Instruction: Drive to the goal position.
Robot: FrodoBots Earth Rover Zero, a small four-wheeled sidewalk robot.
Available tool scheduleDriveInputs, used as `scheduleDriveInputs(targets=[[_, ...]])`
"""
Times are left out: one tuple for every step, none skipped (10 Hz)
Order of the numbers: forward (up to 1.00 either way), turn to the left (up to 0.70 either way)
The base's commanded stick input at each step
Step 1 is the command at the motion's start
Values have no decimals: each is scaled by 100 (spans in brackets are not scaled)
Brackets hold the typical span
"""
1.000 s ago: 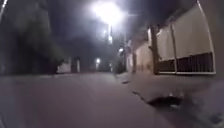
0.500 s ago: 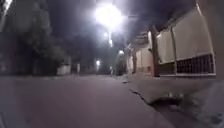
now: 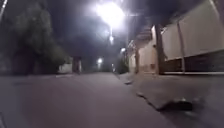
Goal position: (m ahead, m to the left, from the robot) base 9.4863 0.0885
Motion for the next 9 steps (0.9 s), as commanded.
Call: scheduleDriveInputs(targets=[[70,0],[70,0],[70,0],[70,0],[70,0],[70,0],[70,0],[70,0],[70,0]])
